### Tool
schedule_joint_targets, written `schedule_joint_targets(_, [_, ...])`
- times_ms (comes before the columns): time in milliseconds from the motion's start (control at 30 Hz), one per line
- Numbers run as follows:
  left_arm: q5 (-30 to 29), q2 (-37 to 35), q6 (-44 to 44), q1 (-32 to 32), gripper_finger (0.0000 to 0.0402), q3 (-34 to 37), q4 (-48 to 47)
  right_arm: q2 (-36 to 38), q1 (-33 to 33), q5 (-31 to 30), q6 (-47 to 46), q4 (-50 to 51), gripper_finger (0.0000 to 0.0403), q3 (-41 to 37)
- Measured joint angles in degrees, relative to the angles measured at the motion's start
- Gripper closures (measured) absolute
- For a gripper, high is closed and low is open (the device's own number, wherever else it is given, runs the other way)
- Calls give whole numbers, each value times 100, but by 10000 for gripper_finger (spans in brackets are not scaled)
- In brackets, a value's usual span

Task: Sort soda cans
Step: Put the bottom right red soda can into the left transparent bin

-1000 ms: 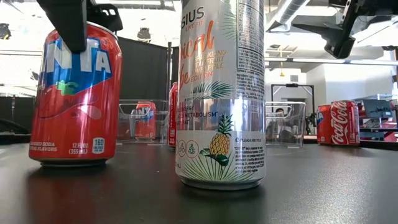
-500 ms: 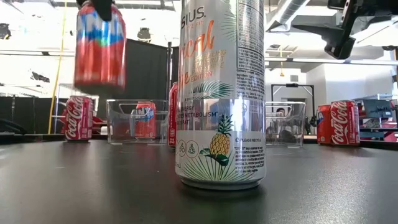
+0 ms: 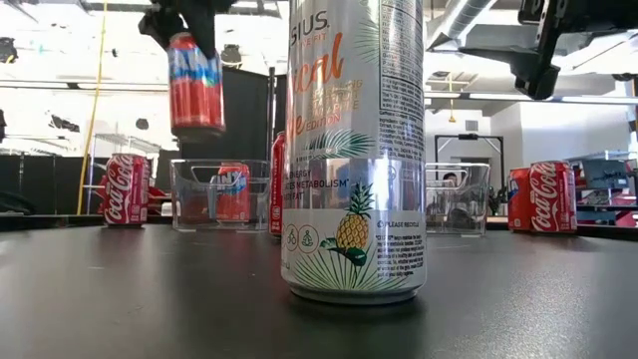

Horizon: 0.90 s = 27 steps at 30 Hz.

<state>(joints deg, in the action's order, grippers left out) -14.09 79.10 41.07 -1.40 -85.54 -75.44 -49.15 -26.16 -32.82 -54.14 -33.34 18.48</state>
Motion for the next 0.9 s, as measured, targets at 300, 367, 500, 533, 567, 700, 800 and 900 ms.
schedule_joint_targets(300, [58, 429, -1554, -1352, 109, -902, -8, 2, 12, -46, -152, 4, 30, 0])
schedule_joint_targets(367, [56, 641, -2006, -1655, 109, -1154, 6, 2, 12, -168, -154, 4, 30, 0])
schedule_joint_targets(500, [70, 1229, -2912, -2240, 109, -1648, -1, 0, 26, -411, -152, 4, 30, 0])
schedule_joint_targets(533, [77, 1397, -3134, -2372, 109, -1770, -2, 2, 43, -453, -154, 4, 30, 0])
schedule_joint_targets(567, [81, 1560, -3365, -2504, 109, -1871, 6, 0, 47, -468, -161, 4, 30, 0])
schedule_joint_targets(700, [259, 2059, -4126, -2987, 109, -2058, 209, 0, 87, -474, -198, 8, 30, 0])
schedule_joint_targets(800, [643, 2294, -4515, -3310, 109, -2059, 472, 1, 83, -482, -200, 11, 30, 0])
schedule_joint_targets(900, [677, 2463, -4860, -3520, 109, -2057, 762, 2, 82, -493, -283, 38, 30, 0])
